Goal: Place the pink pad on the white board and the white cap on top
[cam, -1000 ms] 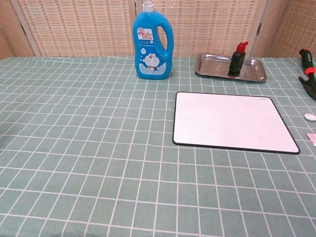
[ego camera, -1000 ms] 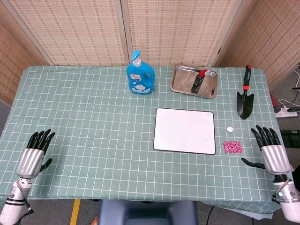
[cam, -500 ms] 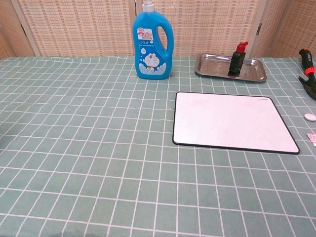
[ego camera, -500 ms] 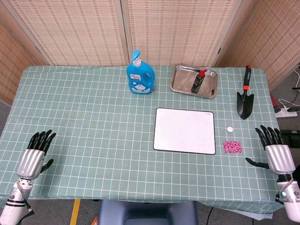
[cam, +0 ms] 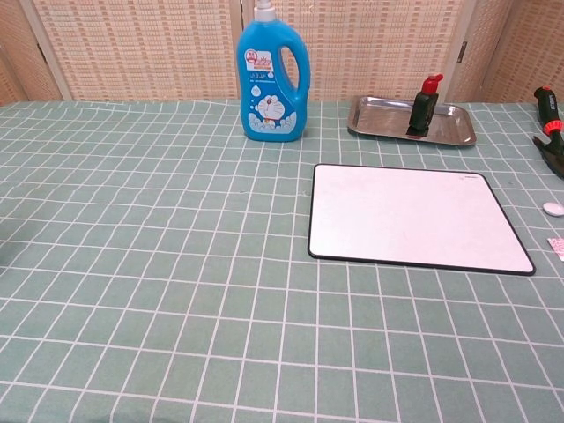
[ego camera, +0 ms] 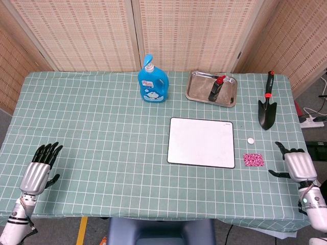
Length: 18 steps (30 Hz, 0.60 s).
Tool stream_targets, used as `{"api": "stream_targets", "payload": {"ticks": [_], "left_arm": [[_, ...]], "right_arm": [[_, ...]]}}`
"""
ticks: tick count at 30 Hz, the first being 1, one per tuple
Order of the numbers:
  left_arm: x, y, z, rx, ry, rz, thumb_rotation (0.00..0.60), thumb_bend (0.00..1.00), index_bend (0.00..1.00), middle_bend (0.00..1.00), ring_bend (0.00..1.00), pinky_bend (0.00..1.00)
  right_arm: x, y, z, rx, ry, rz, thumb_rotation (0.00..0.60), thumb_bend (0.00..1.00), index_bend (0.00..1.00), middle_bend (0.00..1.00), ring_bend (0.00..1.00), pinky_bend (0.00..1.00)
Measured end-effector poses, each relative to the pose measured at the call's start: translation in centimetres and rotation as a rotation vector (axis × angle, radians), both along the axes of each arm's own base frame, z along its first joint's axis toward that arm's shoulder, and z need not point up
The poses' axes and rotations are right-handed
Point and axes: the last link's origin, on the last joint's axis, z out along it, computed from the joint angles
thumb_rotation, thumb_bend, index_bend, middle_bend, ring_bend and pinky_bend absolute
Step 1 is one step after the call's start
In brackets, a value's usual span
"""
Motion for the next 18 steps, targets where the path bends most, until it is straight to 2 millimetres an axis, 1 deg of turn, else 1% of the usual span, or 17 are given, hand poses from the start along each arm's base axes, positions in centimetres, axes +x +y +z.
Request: {"api": "stream_targets", "payload": {"ticks": [4, 8, 12, 13, 18], "left_arm": [[0.2, 0.2, 0.0, -0.007, -0.011, -0.007, 0.6, 0.18, 0.0, 0.0, 0.0, 0.0], [0.3, 0.3, -0.2, -0.017, -0.01, -0.01, 0.6, 0.18, 0.0, 0.0, 0.0, 0.0], [0.3, 0.3, -0.2, -0.021, -0.018, -0.007, 0.6, 0.18, 0.0, 0.0, 0.0, 0.0], [0.3, 0.2, -0.1, -0.02, -0.022, -0.007, 0.6, 0.18, 0.0, 0.0, 0.0, 0.0], [0.3, 0.2, -0.1, -0.024, -0.03, -0.004, 0.6, 0.18, 0.0, 0.0, 0.0, 0.0]], "right_arm": [[0.2, -0.5, -0.9, 0.045, 0.038, -0.012, 0.464, 0.0, 0.23, 0.57, 0.48, 0.44], [0.6, -0.9, -1.3, 0.064, 0.072, -0.015, 0.509, 0.0, 0.25, 0.57, 0.48, 0.44], [0.9, -1.3, -1.4, 0.081, 0.109, -0.012, 0.588, 0.0, 0.28, 0.57, 0.48, 0.44], [0.9, -1.4, -1.5, 0.086, 0.115, -0.014, 0.599, 0.0, 0.29, 0.57, 0.48, 0.44], [1.1, -2.0, -1.9, 0.105, 0.105, -0.037, 0.6, 0.0, 0.39, 0.57, 0.48, 0.44]]}}
